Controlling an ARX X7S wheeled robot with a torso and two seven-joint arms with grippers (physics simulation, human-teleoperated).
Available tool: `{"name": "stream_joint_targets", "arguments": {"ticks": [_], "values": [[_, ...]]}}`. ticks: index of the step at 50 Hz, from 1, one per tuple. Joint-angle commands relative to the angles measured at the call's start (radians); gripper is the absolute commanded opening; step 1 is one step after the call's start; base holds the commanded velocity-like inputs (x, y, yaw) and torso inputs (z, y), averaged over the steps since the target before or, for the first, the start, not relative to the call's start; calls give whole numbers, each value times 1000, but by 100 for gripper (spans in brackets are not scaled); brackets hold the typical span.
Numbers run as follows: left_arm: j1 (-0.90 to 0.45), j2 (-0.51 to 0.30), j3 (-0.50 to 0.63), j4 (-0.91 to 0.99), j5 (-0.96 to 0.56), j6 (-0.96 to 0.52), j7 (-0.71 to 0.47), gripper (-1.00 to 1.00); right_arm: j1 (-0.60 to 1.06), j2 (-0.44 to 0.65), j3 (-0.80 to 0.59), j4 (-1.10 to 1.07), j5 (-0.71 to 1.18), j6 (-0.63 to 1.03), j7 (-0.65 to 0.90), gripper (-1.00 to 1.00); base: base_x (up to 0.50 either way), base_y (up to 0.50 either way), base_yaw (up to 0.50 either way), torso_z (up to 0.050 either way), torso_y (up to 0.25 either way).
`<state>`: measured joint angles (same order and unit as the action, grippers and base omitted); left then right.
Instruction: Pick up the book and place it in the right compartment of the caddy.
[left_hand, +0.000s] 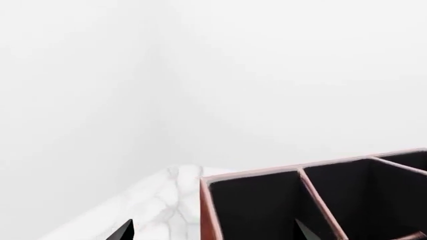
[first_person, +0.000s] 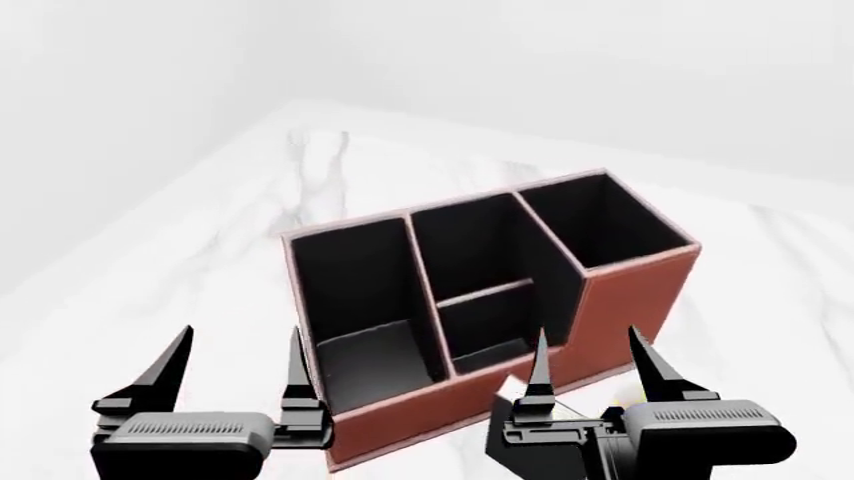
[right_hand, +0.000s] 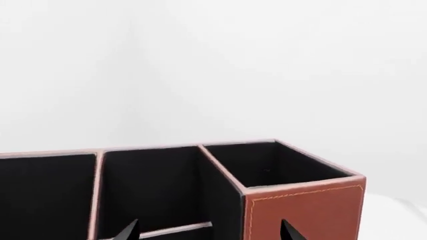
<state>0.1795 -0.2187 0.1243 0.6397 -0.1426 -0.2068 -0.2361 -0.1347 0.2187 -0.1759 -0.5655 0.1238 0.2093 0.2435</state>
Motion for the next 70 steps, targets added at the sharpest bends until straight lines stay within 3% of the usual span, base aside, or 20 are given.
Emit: {"name": "stream_joint_targets", "arguments": {"ticks": [1, 14, 25, 49, 61, 70], "values": [[-2, -12, 10, -3, -6, 3, -13, 100, 4, 11, -10, 2, 7, 0, 13, 100, 0, 0, 500, 0, 0], [-7, -24, 21, -11, -12, 8, -25, 100, 8, 19, -14, 4, 19, -3, 29, 100, 0, 0, 500, 0, 0], [-8, -33, 29, -11, -18, 8, -36, 100, -3, 30, -12, 11, 81, -53, -1, 100, -20, 39, 0, 0, 0], [-11, -50, 40, -12, -29, 11, -56, 100, -2, 45, -27, 13, 92, -68, 17, 100, -231, -562, 0, 0, 0], [-12, -58, 47, -14, -33, 15, -64, 100, -4, 57, -39, 7, 99, -74, 18, 100, 0, 0, 0, 0, 0], [-13, -63, 50, -12, -36, 15, -70, 100, -3, 64, -45, 8, 109, -77, 15, 100, 460, 134, 0, 0, 0]]}}
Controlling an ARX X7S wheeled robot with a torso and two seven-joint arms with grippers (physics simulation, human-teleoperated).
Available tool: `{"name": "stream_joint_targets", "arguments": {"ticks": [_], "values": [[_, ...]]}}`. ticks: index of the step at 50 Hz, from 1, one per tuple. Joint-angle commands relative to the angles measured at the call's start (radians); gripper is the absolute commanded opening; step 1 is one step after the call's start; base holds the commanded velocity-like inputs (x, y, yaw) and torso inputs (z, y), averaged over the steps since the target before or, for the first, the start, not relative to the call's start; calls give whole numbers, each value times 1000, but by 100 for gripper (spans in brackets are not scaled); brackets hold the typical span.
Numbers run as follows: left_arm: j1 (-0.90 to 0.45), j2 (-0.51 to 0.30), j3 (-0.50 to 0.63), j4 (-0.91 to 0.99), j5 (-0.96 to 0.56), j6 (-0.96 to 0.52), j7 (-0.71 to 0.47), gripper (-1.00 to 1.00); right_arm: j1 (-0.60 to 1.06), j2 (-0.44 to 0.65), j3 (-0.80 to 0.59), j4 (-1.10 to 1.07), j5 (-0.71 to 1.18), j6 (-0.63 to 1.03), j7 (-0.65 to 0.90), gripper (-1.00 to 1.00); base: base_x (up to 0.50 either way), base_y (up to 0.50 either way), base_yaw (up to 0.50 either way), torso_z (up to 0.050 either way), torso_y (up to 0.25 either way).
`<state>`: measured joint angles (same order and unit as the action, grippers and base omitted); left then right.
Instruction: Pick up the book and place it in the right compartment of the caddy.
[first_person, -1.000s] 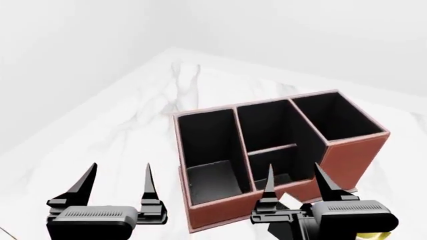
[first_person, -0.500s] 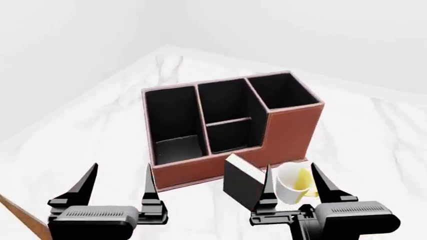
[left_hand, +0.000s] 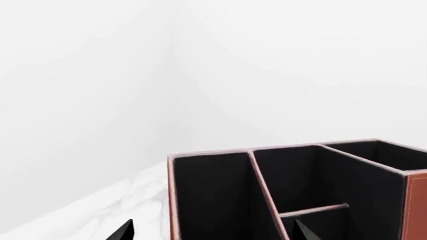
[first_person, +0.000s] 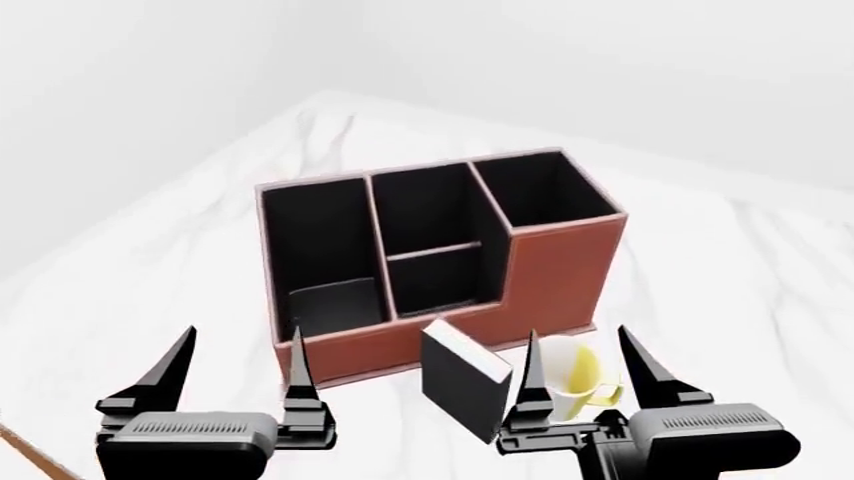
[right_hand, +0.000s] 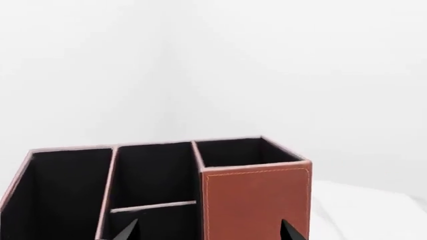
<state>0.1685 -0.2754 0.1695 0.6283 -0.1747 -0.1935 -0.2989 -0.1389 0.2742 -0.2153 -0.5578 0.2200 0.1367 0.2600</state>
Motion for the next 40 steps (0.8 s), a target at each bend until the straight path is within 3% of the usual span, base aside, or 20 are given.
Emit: {"name": "stream_joint_targets", "arguments": {"ticks": [1, 10, 29, 40], "values": [[-3, -7, 5, -2, -4, 3, -8, 100, 2, 9, -7, 0, 13, -5, -1, 100, 535, 39, 0, 0, 0], [-3, -12, 10, -1, -6, 4, -14, 100, 4, 11, -9, 4, 12, -4, 11, 100, 539, -93, 0, 0, 0], [-4, -22, 19, 2, -11, 3, -26, 100, 14, 13, -19, 5, -57, 18, 73, 100, 0, 0, 0, 0, 0], [-5, -28, 22, 1, -14, 5, -31, 100, 14, 20, -25, 5, -39, 12, 65, 100, 0, 0, 496, 0, 0]]}}
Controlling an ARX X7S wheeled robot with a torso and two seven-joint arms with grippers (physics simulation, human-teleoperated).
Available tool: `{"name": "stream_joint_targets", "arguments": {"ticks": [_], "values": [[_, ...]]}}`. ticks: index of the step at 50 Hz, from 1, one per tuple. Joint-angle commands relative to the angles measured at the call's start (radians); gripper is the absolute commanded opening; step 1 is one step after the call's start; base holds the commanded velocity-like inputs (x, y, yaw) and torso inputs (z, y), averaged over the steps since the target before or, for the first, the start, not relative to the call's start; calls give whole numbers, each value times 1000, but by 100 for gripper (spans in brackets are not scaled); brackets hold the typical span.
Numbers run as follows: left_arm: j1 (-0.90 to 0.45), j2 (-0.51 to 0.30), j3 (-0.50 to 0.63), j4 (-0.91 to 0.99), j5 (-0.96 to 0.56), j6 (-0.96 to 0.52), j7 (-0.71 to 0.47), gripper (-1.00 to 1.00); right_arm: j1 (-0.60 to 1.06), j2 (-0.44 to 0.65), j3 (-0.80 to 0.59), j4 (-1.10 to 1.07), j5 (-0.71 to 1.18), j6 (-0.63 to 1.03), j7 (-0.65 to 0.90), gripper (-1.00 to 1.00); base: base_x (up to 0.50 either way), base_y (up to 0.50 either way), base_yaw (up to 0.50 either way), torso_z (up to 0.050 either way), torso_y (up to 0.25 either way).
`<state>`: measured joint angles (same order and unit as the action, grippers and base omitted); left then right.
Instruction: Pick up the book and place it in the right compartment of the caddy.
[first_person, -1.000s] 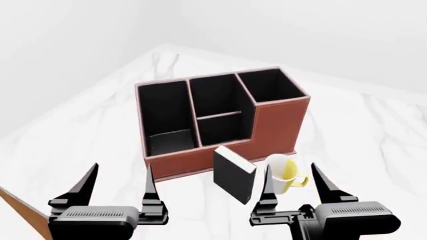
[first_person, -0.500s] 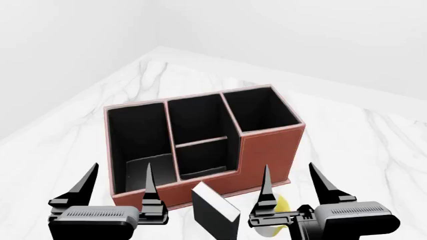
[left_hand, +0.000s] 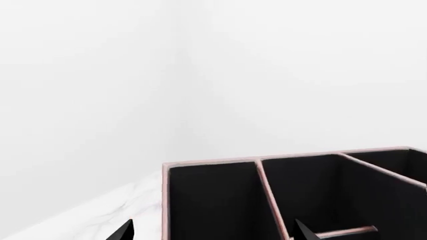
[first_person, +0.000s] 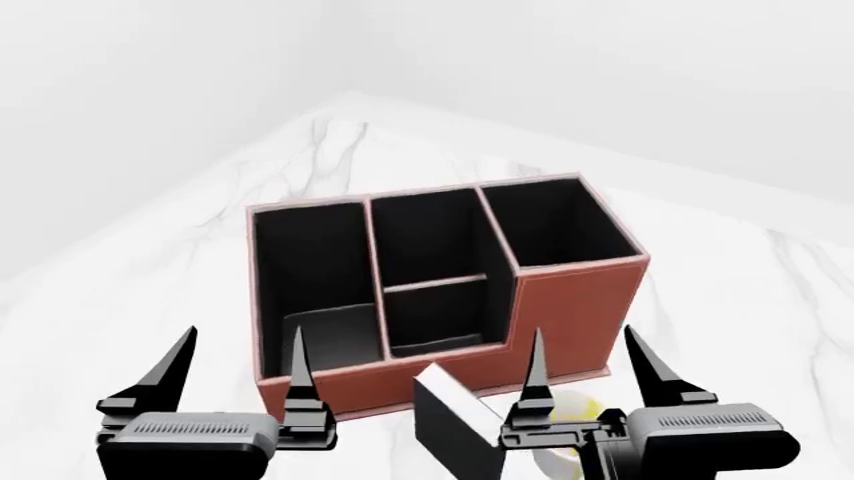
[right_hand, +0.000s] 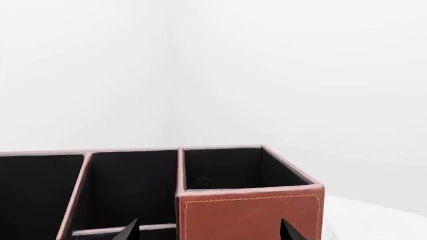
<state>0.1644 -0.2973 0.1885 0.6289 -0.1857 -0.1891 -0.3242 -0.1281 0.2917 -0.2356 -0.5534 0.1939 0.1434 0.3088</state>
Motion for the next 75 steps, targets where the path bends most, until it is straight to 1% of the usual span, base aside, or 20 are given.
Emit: {"name": "stream_joint_targets", "arguments": {"ticks": [1, 8, 11, 21, 22, 30, 32, 38, 41, 43, 46, 47, 49, 50, 52, 54, 57, 63, 64, 75], "values": [[0, -6, 4, 1, -3, 1, -7, 100, 3, 3, -6, 2, -12, 6, 17, 100, 0, 0, 500, 0, 0], [-1, -9, 6, -1, -4, 4, -10, 100, 5, 4, -2, 5, -1, 4, 22, 100, 0, 0, 500, 0, 0], [-2, -11, 8, -2, -5, 5, -11, 100, 4, 4, 2, 4, 33, 5, 9, 100, -56, 88, 0, 0, 0], [-2, -15, 11, -3, -7, 8, -16, 100, 7, 9, -7, 3, -15, 13, 37, 100, 0, 0, 0, 0, 0], [-2, -15, 12, -4, -7, 9, -16, 100, 7, 8, -2, 6, 11, 5, 27, 100, 0, 0, 164, 0, 0], [-4, -18, 14, -6, -10, 10, -20, 100, 9, 13, -12, 4, -12, 11, 38, 100, -27, 38, 438, 0, 0], [-4, -19, 13, -6, -11, 11, -21, 100, 6, 11, -4, 7, 45, -1, 13, 100, -18, 26, 0, 0, 0], [-6, -21, 18, -6, -10, 10, -24, 100, 2, 22, -10, -14, 39, 1, 13, 100, 0, 0, 0, 0, 0], [-5, -23, 10, -7, -17, 14, -25, 100, 13, 77, -14, -91, 67, 69, -21, 100, 0, 0, 0, 0, 0], [-4, -24, 6, -3, -20, 15, -27, 100, 5, 117, 3, -124, 107, 70, -59, 100, 0, 0, 0, 0, 0], [-3, -23, 9, -4, -14, 21, -32, 100, 3, 195, -19, -153, 77, 142, -90, 100, 0, 0, 0, 0, 0], [-3, -22, 10, -5, -12, 23, -32, 100, -1, 205, -5, -161, 116, 151, -106, 100, 0, 0, 0, 0, 0], [-4, -22, 14, -7, -8, 25, -34, 100, -6, 219, 24, -171, 175, 167, -119, 100, 0, 0, 0, 0, 0], [-4, -20, 16, -11, -8, 28, -34, 100, -8, 249, 38, -170, 192, 175, -141, 100, 0, 0, 0, 0, 0], [-5, -21, 20, -11, -2, 27, -36, 100, -13, 277, 34, -177, 175, 177, -154, 100, 0, 0, 0, 0, 0], [-5, -23, 18, -11, -4, 27, -36, 100, -21, 294, 55, -182, 216, 184, -170, 100, 0, 0, 0, 0, 0], [-3, -24, 16, -8, -7, 28, -38, 100, -30, 332, 73, -167, 255, 154, -233, 100, 0, 0, 0, 0, 0], [-6, -25, 18, -12, -7, 29, -41, 100, -13, 370, 118, -137, 357, 187, -273, 100, 0, 0, 0, 0, 0], [-7, -25, 21, -16, -4, 32, -41, 100, -4, 375, 140, -115, 414, 195, -291, 100, 0, 0, 0, 0, 0], [-11, -26, 32, -23, 2, 31, -44, 100, 22, 401, 176, -62, 531, 207, -359, 100, 0, 0, 0, 0, 0]]}}
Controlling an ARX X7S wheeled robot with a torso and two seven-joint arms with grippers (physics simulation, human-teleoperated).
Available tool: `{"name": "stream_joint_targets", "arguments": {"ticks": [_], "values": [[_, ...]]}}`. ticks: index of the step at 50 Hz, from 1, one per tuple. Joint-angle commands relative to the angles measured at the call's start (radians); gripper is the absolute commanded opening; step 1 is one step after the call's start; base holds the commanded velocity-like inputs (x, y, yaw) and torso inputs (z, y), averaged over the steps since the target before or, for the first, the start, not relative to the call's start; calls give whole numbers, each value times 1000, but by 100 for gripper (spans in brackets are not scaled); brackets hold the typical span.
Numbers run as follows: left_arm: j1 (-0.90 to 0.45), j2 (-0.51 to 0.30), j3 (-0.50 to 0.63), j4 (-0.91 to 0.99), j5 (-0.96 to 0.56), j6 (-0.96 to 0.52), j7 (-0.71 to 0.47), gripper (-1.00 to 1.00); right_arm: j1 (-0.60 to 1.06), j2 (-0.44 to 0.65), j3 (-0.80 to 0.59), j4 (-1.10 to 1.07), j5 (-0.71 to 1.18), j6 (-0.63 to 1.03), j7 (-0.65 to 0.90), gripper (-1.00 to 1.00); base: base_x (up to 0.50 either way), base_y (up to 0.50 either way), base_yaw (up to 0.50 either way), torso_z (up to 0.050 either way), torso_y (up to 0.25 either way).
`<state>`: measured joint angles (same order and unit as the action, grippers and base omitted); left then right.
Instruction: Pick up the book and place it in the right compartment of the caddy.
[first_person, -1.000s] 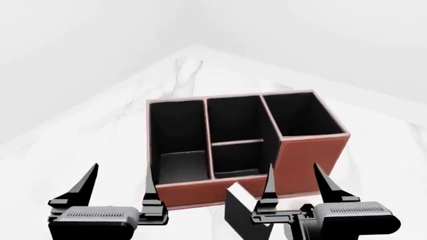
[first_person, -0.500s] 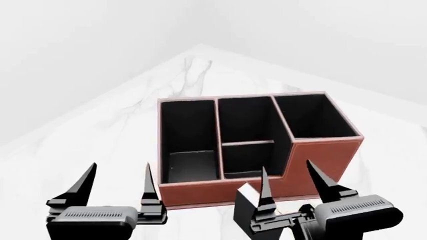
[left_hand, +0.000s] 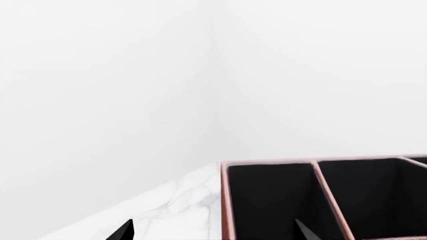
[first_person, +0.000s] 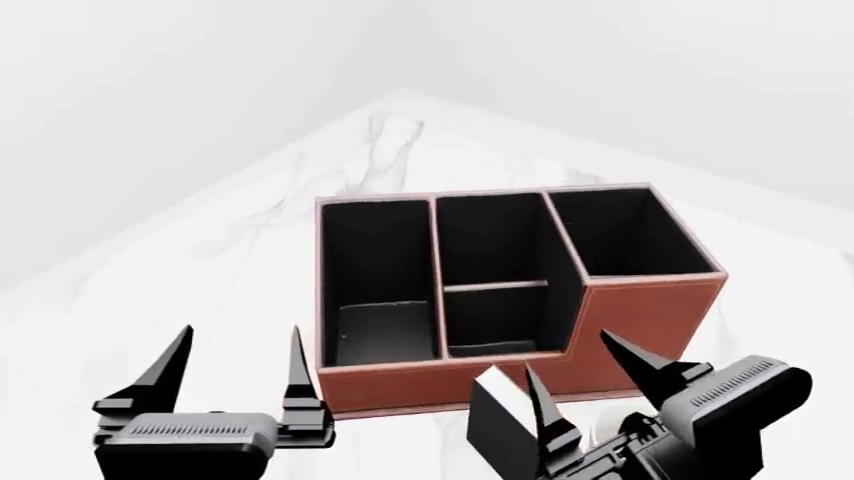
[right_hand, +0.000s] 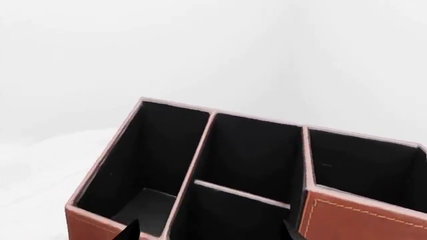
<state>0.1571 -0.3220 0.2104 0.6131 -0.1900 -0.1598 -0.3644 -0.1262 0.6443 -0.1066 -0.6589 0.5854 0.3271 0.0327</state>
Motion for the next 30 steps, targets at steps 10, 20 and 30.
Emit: {"name": "stream_joint_targets", "arguments": {"ticks": [10, 20, 30], "values": [[-6, -4, 11, -10, 3, 1, -7, 100, 64, 81, 66, 81, 316, 81, -152, 100, 0, 0, 0, 0, 0], [-7, -7, 20, -12, 7, -1, -10, 100, 44, 80, 77, 114, 306, 34, -213, 100, 0, 0, 0, 0, 0], [-9, -8, 24, -17, 6, 1, -12, 100, 41, 89, 69, 139, 282, 38, -215, 100, 0, 0, 0, 0, 0]]}}
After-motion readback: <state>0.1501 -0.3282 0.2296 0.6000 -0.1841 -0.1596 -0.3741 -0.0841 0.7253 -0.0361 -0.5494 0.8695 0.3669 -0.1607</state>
